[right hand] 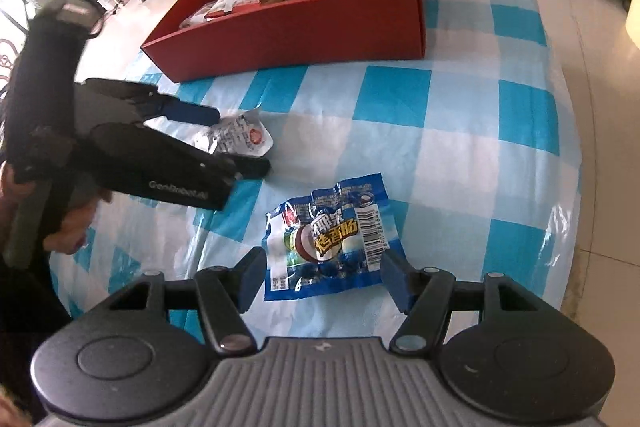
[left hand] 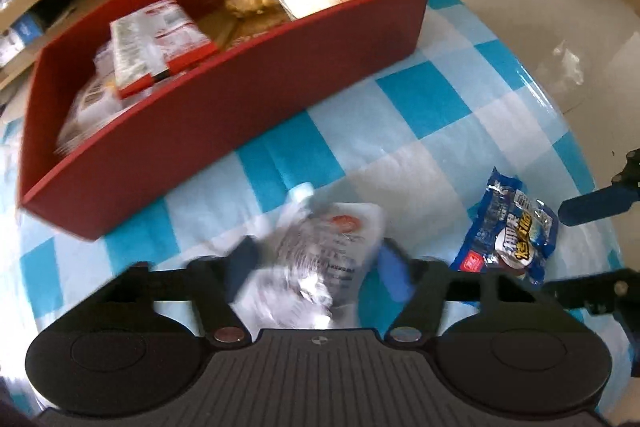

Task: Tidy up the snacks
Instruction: 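Grasp the silver foil pack with the left tool while the right tool grasps the blue sausage pack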

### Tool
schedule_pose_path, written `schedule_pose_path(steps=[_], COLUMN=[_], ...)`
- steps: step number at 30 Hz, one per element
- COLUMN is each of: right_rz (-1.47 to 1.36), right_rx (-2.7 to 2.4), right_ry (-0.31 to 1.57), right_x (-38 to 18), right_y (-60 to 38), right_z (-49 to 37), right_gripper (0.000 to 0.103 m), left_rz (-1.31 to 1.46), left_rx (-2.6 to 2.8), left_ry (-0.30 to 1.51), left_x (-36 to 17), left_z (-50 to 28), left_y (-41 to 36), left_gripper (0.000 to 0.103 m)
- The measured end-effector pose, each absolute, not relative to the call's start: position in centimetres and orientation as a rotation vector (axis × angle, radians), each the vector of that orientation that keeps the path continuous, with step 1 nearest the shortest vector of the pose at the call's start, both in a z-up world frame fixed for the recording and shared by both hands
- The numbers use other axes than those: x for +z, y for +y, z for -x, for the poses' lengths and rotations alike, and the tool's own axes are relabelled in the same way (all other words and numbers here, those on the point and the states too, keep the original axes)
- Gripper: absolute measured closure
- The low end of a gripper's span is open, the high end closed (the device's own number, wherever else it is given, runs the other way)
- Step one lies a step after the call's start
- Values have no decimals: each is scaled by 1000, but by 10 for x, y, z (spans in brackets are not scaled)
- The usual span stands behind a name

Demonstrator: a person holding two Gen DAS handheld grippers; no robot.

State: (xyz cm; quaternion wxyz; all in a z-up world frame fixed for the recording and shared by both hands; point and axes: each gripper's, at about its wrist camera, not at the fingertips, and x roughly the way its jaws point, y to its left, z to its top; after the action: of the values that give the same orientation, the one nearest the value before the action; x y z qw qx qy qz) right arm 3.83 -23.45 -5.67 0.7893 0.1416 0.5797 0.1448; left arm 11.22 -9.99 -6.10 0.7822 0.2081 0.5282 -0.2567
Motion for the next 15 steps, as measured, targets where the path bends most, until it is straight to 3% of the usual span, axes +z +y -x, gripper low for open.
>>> schedule_pose_path(steps=[10, 15], right_rz=[-555, -654], right_rx=[223, 171], right_ry=[1281, 1274], right_x=[-61, -62], right_y=[-251, -254], right_z=[-30, -27], right_gripper=[42, 30], left_rz=[-225, -154], left_rx=[-482, -460], left_ry=[1175, 1161], left_x=[-31, -21], left_z=[-84, -86], left_y=[-65, -52], left_gripper=[40, 40])
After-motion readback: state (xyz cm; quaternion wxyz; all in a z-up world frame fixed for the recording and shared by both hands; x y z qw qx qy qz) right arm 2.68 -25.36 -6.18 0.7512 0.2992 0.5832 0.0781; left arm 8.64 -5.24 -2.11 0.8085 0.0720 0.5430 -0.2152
